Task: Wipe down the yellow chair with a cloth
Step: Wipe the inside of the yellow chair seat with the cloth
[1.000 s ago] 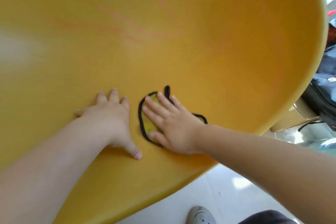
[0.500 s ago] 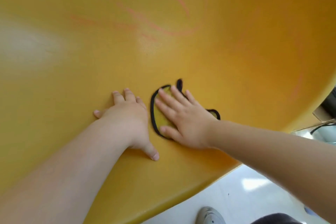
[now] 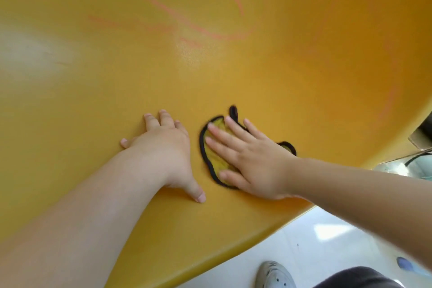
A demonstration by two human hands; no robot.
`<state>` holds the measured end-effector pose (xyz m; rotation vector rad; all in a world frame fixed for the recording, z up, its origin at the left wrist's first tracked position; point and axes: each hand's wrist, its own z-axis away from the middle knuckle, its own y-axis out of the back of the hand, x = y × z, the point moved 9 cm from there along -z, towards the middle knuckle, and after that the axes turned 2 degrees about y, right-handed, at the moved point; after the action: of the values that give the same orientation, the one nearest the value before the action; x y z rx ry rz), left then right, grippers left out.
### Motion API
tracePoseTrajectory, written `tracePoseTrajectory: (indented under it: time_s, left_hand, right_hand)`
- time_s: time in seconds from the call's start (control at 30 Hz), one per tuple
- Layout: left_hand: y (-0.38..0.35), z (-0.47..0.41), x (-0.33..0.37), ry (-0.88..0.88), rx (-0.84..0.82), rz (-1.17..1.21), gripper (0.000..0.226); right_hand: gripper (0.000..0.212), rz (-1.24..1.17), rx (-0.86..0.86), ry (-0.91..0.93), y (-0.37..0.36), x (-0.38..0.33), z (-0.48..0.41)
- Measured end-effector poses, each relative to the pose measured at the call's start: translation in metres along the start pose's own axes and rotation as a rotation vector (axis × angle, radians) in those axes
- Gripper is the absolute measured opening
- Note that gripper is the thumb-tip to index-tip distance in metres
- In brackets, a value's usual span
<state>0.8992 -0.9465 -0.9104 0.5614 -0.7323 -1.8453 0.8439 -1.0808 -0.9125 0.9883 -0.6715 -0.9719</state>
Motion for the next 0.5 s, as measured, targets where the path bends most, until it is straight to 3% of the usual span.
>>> tracePoseTrajectory:
  time_s: [0.07,0.2,0.27,0.33,0.43,0.5]
  left_hand:
    - [0.0,0.0,-0.001,0.003,0.004,0.003,0.169]
    - [0.0,0.0,-0.001,-0.001,0.008,0.021,0.169]
    - [0.0,0.001,-0.001,0.001,0.017,0.016,0.169]
    - [0.001,0.002,-0.001,0.004,0.017,0.016,0.168]
    - [0.0,0.003,-0.002,-0.004,0.023,0.022,0.167]
    - [-0.003,0.002,-0.003,-0.01,0.017,0.014,0.166]
  right_hand:
    - [0.073,0.054,-0.028,0.012,0.001,0.035,0.016]
    - [0.084,0.219,0.057,-0.58,0.049,0.191,0.007]
    - [0.081,0.111,0.096,-0.736,0.051,0.195,-0.008]
    - [0.08,0.026,0.069,-0.583,0.033,0.132,-0.034]
    - [0.075,0.033,0.03,-0.138,0.005,0.02,-0.02]
    - [0.075,0.082,-0.033,0.004,-0.001,0.02,0.01]
